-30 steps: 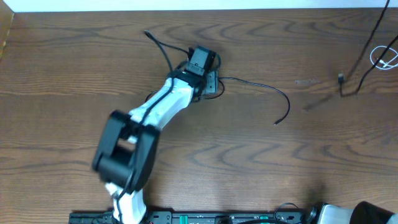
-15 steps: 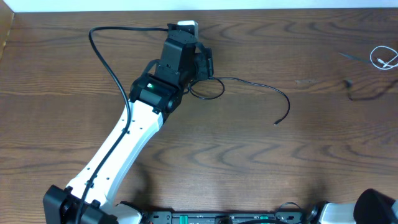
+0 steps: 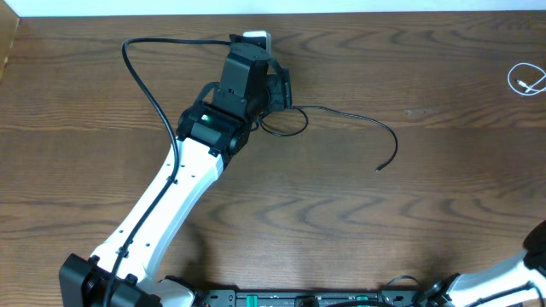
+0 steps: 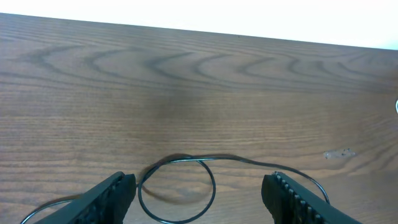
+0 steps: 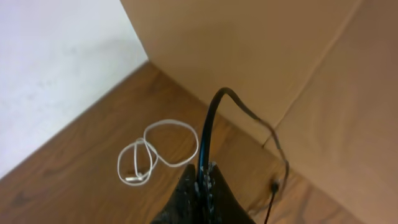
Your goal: Untangle cables
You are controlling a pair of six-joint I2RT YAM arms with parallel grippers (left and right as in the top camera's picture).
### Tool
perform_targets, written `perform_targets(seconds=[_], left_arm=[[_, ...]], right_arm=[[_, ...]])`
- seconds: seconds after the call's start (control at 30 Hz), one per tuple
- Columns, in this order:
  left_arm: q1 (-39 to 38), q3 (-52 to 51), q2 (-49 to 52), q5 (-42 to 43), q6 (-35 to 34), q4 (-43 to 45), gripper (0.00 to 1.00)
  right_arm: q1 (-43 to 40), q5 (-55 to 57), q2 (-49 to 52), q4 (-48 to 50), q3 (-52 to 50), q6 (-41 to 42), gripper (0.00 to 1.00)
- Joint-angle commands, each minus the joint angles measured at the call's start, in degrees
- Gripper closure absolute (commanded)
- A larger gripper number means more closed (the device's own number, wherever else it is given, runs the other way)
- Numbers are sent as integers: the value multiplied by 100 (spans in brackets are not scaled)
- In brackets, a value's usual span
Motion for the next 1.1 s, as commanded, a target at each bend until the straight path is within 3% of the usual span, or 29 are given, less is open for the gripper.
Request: perform_targets(seconds=[0.0,0.1,0.13,0.2,0.23,0.3,0.4,0.7,0.8,0.93,1.07], left_arm=[[2,35,-28,-9,114,-22,30],[-2,35,-28,-9,111,-22,30],[-2,35,-28,-9,114,-20,30],[-2,35,-28,-9,114,-20,30],[-2,35,-28,-9,114,-20,30],[-2,35,-28,-7,114,-20,30],[-2,35,-28,-9,114,-17,30],[-2,35,-28,13,116,-17,30],[105,37,-28,452,118,-42,29],[494,37,-28,1462,116,-326,30],[839,35,-26,1585,118,-782,30]], right_arm=[[-151,-584,389,-42,22,87,99],[-197,-579,743,-118,22,87,94],[-205,-579,839,-122,22,87,78],[-205,-586,992,-181,22,94,31],[-205,-619,1032,-212,22,94,18],[-203,-769,1054,-267,22,92,7],[-199,-1099,1001,-275,24,90,1],[157,-2409,739,-737,24,-105,1],[533,-3058,748,-986,22,-605,1],[1255,-3084,758,-1279,20,-949,1],[2063,-2846,787,-1403,11,-1029,1]])
